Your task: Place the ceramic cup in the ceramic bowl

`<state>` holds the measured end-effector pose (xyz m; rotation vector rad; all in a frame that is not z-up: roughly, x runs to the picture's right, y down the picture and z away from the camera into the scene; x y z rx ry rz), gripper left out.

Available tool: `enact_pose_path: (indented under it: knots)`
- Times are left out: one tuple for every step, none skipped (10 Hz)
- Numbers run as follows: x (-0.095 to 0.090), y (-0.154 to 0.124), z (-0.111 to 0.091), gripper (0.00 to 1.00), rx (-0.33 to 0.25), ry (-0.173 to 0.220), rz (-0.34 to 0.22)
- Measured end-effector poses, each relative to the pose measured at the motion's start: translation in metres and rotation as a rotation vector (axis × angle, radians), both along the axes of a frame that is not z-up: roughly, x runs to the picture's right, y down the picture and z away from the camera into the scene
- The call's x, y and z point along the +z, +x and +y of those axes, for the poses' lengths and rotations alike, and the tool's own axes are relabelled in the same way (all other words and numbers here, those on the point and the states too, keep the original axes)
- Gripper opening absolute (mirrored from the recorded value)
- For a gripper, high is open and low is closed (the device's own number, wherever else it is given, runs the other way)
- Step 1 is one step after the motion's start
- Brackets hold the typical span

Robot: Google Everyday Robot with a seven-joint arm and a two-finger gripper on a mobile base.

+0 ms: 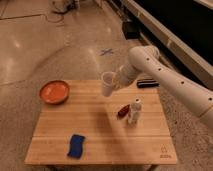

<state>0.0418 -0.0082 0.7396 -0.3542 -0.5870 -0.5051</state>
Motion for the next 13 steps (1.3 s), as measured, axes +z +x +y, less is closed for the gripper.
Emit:
enact_pose_path:
  knots:
    - [-0.011, -0.005, 0.004, 0.00, -0.010, -0.010, -0.030]
    - [-0.013, -0.005, 0.005, 0.00, -0.012, -0.012, -0.035]
    - [-0.013, -0.007, 0.005, 0.00, -0.013, -0.012, -0.036]
    - [-0.013, -0.008, 0.005, 0.00, -0.014, -0.012, -0.037]
    - [-0.013, -0.008, 0.005, 0.00, -0.014, -0.012, -0.037]
    - [-0.013, -0.007, 0.005, 0.00, -0.013, -0.012, -0.036]
    - [-0.013, -0.006, 0.005, 0.00, -0.012, -0.012, -0.036]
    - [-0.013, -0.006, 0.005, 0.00, -0.012, -0.011, -0.035]
    - [-0.013, -0.007, 0.004, 0.00, -0.012, -0.011, -0.037]
    - [-0.011, -0.015, 0.003, 0.00, -0.017, -0.005, -0.049]
    - [-0.009, -0.034, 0.001, 0.00, -0.028, 0.007, -0.079]
    - [-0.006, -0.060, -0.002, 0.00, -0.041, 0.021, -0.118]
    - [-0.002, -0.078, -0.006, 0.00, -0.048, 0.032, -0.144]
